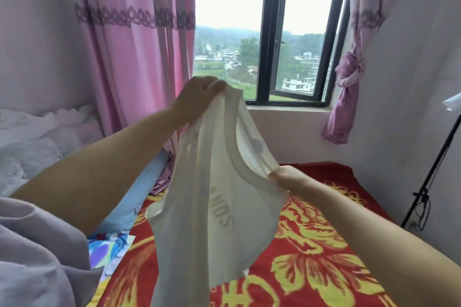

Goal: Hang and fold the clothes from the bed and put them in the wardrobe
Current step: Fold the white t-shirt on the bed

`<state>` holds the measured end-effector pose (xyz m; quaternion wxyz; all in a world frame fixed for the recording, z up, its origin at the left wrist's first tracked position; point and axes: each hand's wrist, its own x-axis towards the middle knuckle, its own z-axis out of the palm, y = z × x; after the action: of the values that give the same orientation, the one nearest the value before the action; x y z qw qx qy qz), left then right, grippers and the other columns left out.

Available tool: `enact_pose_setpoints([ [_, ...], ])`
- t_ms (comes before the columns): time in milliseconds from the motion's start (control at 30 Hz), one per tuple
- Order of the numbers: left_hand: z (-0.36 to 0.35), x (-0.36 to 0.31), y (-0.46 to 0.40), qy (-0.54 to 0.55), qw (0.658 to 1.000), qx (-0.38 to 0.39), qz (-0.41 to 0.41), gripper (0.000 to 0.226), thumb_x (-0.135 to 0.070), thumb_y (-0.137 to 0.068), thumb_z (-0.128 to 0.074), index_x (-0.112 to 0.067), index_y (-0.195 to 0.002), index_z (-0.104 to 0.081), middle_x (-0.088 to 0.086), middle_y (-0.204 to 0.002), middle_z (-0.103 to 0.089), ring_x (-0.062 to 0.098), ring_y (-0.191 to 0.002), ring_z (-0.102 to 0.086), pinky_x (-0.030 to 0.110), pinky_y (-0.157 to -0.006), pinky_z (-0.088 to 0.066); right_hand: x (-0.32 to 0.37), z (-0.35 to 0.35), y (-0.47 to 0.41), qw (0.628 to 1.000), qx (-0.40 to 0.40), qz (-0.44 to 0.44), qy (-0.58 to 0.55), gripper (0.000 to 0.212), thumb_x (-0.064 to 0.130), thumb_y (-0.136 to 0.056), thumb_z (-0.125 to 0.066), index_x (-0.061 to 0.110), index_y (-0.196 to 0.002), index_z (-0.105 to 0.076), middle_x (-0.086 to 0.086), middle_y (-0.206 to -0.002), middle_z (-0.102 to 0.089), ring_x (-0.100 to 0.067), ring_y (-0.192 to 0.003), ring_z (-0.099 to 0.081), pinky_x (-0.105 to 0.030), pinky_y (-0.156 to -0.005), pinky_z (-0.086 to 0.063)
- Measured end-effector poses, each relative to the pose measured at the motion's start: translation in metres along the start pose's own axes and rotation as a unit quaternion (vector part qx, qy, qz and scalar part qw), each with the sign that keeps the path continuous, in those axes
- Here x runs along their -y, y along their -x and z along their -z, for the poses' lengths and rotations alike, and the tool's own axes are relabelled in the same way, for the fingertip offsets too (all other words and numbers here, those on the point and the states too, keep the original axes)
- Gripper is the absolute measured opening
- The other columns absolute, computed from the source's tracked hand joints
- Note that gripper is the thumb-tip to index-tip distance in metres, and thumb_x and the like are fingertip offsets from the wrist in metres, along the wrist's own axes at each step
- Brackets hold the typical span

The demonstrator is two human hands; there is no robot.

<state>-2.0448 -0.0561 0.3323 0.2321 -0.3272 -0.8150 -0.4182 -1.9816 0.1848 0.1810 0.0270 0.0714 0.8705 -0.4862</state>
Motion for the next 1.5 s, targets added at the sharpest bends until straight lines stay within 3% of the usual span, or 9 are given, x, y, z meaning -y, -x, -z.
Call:
enact_pose_setpoints([
  [167,0.02,0.071,0.027,0.051,0.991,-0.022,0.124,0.025,-0.033,-0.096,-0.054,-0.013,-0.098,-0.069,-0.014,-0.055,-0.058,0.002,-0.046,-0.048,0.017,-0.049,-0.043,-0.005,0.058,0.016,0.985,-0.016,0.072,-0.158,0.031,0.035,-0.083,-0.07,0.005,-0.085,-0.063,-0.007,-0.07,-0.061,-0.015,-0.052,-0.058,-0.023,-0.046,-0.046],
  [367,0.018,0.119,0.054,0.109,0.967,-0.002,0.231,0.02,-0.032,-0.094,-0.059,-0.018,-0.093,-0.072,-0.01,-0.059,-0.057,0.006,-0.051,-0.049,0.017,-0.048,-0.043,0.037,0.093,0.04,0.982,0.136,0.126,0.031,0.04,0.035,-0.084,-0.067,0.002,-0.106,-0.067,-0.009,-0.097,-0.072,-0.018,-0.082,-0.068,-0.025,-0.07,-0.055],
  [600,0.029,0.126,0.066,0.216,0.928,0.131,0.275,0.035,-0.041,-0.08,-0.068,-0.013,-0.101,-0.072,0.006,-0.09,-0.072,0.017,-0.074,-0.068,0.028,-0.061,-0.057,0.036,0.103,0.038,0.986,0.021,0.151,-0.062,0.018,0.03,-0.083,-0.066,0.012,-0.081,-0.069,-0.003,-0.073,-0.063,-0.012,-0.061,-0.059,-0.023,-0.057,-0.05],
  [733,0.03,0.12,0.063,0.247,0.906,0.157,0.307,0.044,-0.047,-0.071,-0.077,-0.012,-0.097,-0.074,0.008,-0.09,-0.073,0.019,-0.076,-0.069,0.028,-0.062,-0.056,0.033,0.106,0.027,0.992,0.021,0.056,-0.111,0.023,0.033,-0.087,-0.065,0.014,-0.097,-0.071,-0.005,-0.083,-0.073,-0.016,-0.07,-0.069,-0.027,-0.059,-0.056],
  [933,-0.024,0.081,0.062,0.259,0.889,0.103,0.364,0.02,-0.016,-0.093,-0.059,0.002,-0.095,-0.067,0.012,-0.079,-0.067,0.013,-0.054,-0.065,0.023,-0.051,-0.053,0.04,0.058,-0.007,0.984,-0.158,-0.046,-0.063,0.032,0.02,-0.099,-0.052,-0.007,-0.111,-0.063,-0.015,-0.09,-0.065,-0.027,-0.079,-0.062,-0.034,-0.073,-0.051],
  [1067,-0.066,0.029,0.056,0.287,0.883,0.195,0.317,0.015,-0.008,-0.099,-0.046,-0.007,-0.089,-0.056,0.004,-0.068,-0.055,0.01,-0.05,-0.055,0.022,-0.048,-0.049,0.075,0.008,-0.007,0.993,-0.099,0.04,-0.041,0.028,0.019,-0.101,-0.045,0.001,-0.096,-0.065,-0.008,-0.082,-0.062,-0.018,-0.071,-0.059,-0.026,-0.065,-0.05],
  [1133,-0.075,0.01,0.054,0.302,0.876,0.229,0.298,0.018,-0.009,-0.1,-0.042,-0.008,-0.087,-0.053,0.006,-0.066,-0.057,0.012,-0.048,-0.06,0.025,-0.047,-0.052,0.092,-0.01,0.001,0.993,-0.063,0.099,-0.022,0.026,0.022,-0.102,-0.044,0.004,-0.105,-0.062,-0.009,-0.091,-0.063,-0.02,-0.082,-0.06,-0.034,-0.078,-0.052],
  [1367,-0.062,0.001,0.055,0.414,0.819,0.275,0.287,0.025,0.0,-0.094,-0.041,0.006,-0.115,-0.052,0.026,-0.102,-0.069,0.035,-0.094,-0.069,0.034,-0.075,-0.059,0.102,0.006,0.033,0.981,0.05,0.157,0.099,0.045,0.045,-0.093,-0.054,0.018,-0.129,-0.053,-0.005,-0.117,-0.061,-0.019,-0.104,-0.06,-0.034,-0.092,-0.049],
  [1500,-0.057,0.004,0.059,0.41,0.808,0.323,0.274,0.035,0.005,-0.092,-0.034,0.01,-0.122,-0.051,0.023,-0.116,-0.065,0.032,-0.109,-0.064,0.039,-0.091,-0.054,0.099,0.019,0.037,0.963,0.055,0.165,0.207,0.044,0.019,-0.091,-0.062,0.02,-0.134,-0.05,-0.001,-0.111,-0.059,-0.018,-0.1,-0.057,-0.032,-0.086,-0.049],
])
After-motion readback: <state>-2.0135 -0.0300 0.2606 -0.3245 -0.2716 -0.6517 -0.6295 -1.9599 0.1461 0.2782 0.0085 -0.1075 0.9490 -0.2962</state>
